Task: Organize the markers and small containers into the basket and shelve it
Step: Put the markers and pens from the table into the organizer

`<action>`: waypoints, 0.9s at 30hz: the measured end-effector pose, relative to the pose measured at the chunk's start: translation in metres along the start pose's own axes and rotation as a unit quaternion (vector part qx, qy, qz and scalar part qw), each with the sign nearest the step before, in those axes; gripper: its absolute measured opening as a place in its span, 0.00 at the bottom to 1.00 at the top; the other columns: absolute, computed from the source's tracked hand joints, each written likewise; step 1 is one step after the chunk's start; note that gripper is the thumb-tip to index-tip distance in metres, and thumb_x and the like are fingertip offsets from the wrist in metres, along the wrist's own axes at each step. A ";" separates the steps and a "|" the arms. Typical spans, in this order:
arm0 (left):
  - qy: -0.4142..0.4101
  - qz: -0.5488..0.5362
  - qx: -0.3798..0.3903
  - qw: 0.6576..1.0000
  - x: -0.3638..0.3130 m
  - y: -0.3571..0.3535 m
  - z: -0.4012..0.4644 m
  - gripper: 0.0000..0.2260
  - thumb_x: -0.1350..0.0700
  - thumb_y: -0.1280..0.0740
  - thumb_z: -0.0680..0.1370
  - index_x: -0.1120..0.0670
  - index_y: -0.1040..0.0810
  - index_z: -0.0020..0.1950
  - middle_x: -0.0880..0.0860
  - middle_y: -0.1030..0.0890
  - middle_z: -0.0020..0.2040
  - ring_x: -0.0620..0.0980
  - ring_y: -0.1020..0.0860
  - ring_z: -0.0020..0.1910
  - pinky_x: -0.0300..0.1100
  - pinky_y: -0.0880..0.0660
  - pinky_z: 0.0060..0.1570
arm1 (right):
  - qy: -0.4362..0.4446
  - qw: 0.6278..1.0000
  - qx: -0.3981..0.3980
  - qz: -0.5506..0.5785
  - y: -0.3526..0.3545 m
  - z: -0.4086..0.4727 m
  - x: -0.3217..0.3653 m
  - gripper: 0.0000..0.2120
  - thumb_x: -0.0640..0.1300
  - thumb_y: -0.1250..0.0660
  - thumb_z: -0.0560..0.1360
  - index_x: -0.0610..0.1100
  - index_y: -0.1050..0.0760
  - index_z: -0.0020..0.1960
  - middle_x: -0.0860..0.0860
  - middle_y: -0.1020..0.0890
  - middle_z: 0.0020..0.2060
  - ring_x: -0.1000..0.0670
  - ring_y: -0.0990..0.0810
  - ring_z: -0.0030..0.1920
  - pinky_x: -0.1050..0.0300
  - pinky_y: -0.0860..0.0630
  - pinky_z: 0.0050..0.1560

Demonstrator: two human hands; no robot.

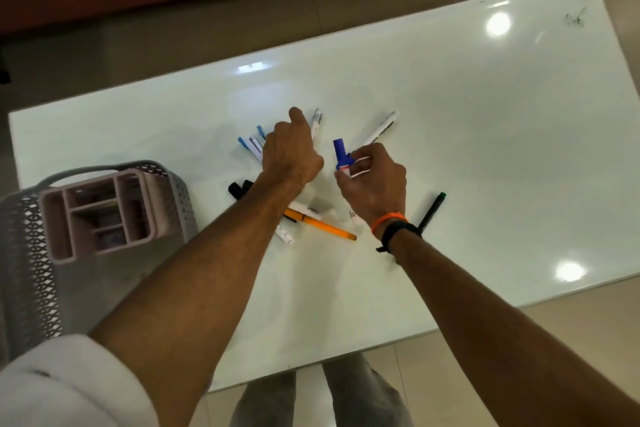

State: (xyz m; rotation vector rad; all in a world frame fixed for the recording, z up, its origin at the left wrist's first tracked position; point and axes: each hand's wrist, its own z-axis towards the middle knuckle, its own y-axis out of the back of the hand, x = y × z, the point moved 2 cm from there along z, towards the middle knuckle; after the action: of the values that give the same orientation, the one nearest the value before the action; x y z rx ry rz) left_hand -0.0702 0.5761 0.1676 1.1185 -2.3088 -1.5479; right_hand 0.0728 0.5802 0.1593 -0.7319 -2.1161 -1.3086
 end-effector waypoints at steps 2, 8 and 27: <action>0.008 -0.075 -0.014 0.997 0.002 0.009 -0.006 0.24 0.54 0.27 0.73 0.55 0.35 0.63 0.59 0.21 0.58 0.58 0.20 0.56 0.47 0.22 0.52 | -0.003 1.000 -0.010 0.018 0.003 0.000 0.005 0.15 0.46 0.28 0.68 0.45 0.25 0.53 0.51 0.15 0.45 0.50 0.17 0.43 0.68 0.30 0.40; 0.049 -0.320 -0.038 0.945 0.033 0.049 -0.037 0.08 0.60 0.34 0.76 0.53 0.18 0.51 0.53 0.16 0.47 0.48 0.18 0.40 0.42 0.19 0.46 | 0.012 0.998 -0.017 0.064 0.014 -0.010 0.039 0.17 0.46 0.26 0.69 0.43 0.25 0.55 0.52 0.17 0.40 0.52 0.17 0.40 0.62 0.22 0.47; 0.108 -0.427 -0.159 0.884 0.180 0.118 -0.133 0.09 0.50 0.28 0.74 0.50 0.16 0.52 0.53 0.15 0.41 0.47 0.20 0.35 0.48 0.18 0.43 | 0.156 0.983 0.081 0.059 -0.065 -0.084 0.155 0.13 0.45 0.26 0.70 0.44 0.20 0.54 0.57 0.20 0.38 0.65 0.22 0.33 0.75 0.27 0.42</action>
State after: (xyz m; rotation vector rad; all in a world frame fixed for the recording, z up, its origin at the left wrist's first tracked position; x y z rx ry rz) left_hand -0.1910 0.3843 0.2800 2.2221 -1.3651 -1.7997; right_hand -0.0678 0.5047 0.2579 -0.5351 -1.8721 -1.0933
